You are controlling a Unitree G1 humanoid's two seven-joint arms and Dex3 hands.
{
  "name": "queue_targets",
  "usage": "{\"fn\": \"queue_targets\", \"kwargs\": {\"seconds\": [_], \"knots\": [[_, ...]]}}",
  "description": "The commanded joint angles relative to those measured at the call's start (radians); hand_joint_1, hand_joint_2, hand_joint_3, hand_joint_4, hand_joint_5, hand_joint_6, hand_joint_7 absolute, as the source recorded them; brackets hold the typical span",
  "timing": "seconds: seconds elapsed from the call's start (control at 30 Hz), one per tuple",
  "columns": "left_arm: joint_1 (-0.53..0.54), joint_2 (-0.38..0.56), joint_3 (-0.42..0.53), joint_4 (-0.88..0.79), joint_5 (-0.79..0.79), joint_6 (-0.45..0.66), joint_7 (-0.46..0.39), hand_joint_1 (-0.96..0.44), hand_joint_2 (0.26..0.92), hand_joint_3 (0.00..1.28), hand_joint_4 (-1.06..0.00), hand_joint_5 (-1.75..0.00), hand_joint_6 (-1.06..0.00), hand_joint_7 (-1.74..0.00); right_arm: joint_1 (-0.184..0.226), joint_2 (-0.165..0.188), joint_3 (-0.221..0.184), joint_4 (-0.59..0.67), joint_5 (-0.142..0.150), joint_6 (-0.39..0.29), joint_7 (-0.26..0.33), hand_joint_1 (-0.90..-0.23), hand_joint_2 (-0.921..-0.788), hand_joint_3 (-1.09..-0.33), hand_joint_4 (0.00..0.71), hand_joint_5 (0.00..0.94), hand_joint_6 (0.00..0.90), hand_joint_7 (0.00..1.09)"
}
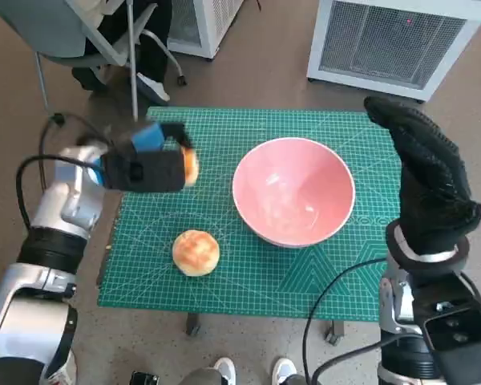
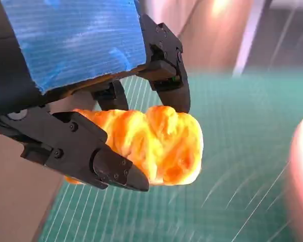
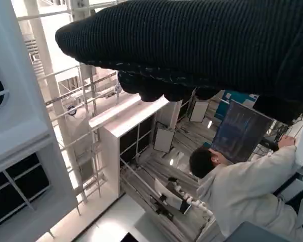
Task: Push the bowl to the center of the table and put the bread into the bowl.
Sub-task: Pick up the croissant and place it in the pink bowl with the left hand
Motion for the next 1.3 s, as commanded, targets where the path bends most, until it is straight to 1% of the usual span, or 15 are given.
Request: {"fn": "queue_targets", "kwargs": {"seconds": [0.03, 0.3, 0.47, 0.53, 0.7, 0.83, 1.1, 1.13, 1.17, 1.2, 1.23, 1.27, 1.3], "knots": [[0.003, 0.002, 0.038, -0.146, -0.024, -0.009, 0.029, 0.00, 0.920, 0.11, -0.65, -1.19, -0.57, -1.25, 0.028, -0.003, -0.004, -0.001, -0.006, 0.003, -0.003, -0.385, -0.921, -0.499, 0.451, 0.003, 0.143, 0.69], [-0.022, -0.036, 0.040, -0.300, -0.035, -0.008, 0.026, 0.00, 0.920, 0.08, -0.69, -1.14, -0.59, -1.24, 0.027, -0.009, -0.007, 0.006, 0.002, -0.003, 0.003, -0.387, -0.921, -0.498, 0.452, 0.002, 0.141, 0.68], [-0.038, -0.081, 0.024, -0.340, -0.041, 0.004, 0.010, 0.00, 0.920, 0.08, -0.69, -1.11, -0.59, -1.26, 0.027, -0.009, -0.007, 0.006, 0.003, -0.003, 0.003, -0.387, -0.921, -0.497, 0.452, 0.002, 0.143, 0.68], [-0.044, -0.106, 0.010, -0.345, -0.039, 0.001, 0.005, 0.00, 0.920, 0.08, -0.70, -1.10, -0.59, -1.26, 0.029, -0.008, -0.007, 0.001, -0.003, -0.002, 0.000, -0.386, -0.921, -0.497, 0.452, 0.002, 0.143, 0.68], [-0.061, -0.166, -0.034, -0.305, -0.028, -0.033, 0.014, 0.00, 0.920, 0.08, -0.70, -1.13, -0.59, -1.23, 0.032, -0.008, -0.007, -0.003, -0.011, 0.000, -0.003, -0.384, -0.921, -0.499, 0.452, 0.002, 0.143, 0.68], [-0.070, -0.204, -0.068, -0.264, -0.017, -0.064, 0.022, 0.00, 0.920, 0.08, -0.65, -1.15, -0.63, -1.22, 0.035, -0.009, -0.007, -0.010, -0.015, 0.003, -0.004, -0.384, -0.921, -0.499, 0.452, 0.002, 0.144, 0.68], [-0.083, -0.270, -0.122, -0.127, -0.002, -0.162, 0.061, 0.00, 0.920, 0.08, -0.70, -1.09, -0.59, -1.27, 0.054, -0.011, -0.010, -0.032, -0.020, 0.009, -0.006, -0.390, -0.921, -0.497, 0.452, 0.002, 0.145, 0.68], [-0.085, -0.276, -0.127, -0.107, -0.003, -0.175, 0.063, 0.00, 0.921, 0.11, -0.64, -1.14, -0.58, -1.30, 0.057, -0.011, -0.010, -0.035, -0.021, 0.010, -0.007, -0.394, -0.921, -0.495, 0.451, 0.001, 0.143, 0.68], [-0.087, -0.281, -0.133, -0.082, -0.007, -0.188, 0.056, 0.00, 0.920, 0.13, -0.61, -1.15, -0.57, -1.31, 0.061, -0.012, -0.012, -0.038, -0.022, 0.010, -0.007, -0.396, -0.921, -0.494, 0.451, 0.001, 0.143, 0.68], [-0.089, -0.284, -0.137, -0.063, -0.009, -0.198, 0.052, -0.12, 0.921, 0.18, -0.52, -0.95, -0.52, -1.37, 0.063, -0.012, -0.012, -0.040, -0.022, 0.010, -0.007, -0.399, -0.921, -0.493, 0.450, 0.001, 0.141, 0.67], [-0.091, -0.286, -0.143, -0.044, -0.014, -0.207, 0.035, -0.17, 0.921, 0.20, -0.51, -0.84, -0.50, -1.39, 0.066, -0.012, -0.014, -0.042, -0.022, 0.011, -0.008, -0.401, -0.921, -0.492, 0.449, 0.000, 0.140, 0.67], [-0.093, -0.286, -0.146, -0.030, -0.018, -0.214, 0.024, -0.12, 0.899, 0.21, -0.44, -0.54, -0.42, -1.12, 0.067, -0.012, -0.014, -0.045, -0.022, 0.011, -0.008, -0.403, -0.921, -0.491, 0.449, 0.000, 0.140, 0.67], [-0.097, -0.285, -0.154, -0.018, -0.020, -0.212, -0.004, -0.10, 0.900, 0.19, -0.43, -0.45, -0.42, -0.98, 0.069, -0.013, -0.016, -0.046, -0.022, 0.011, -0.009, -0.404, -0.921, -0.491, 0.449, 0.000, 0.140, 0.67]]}}
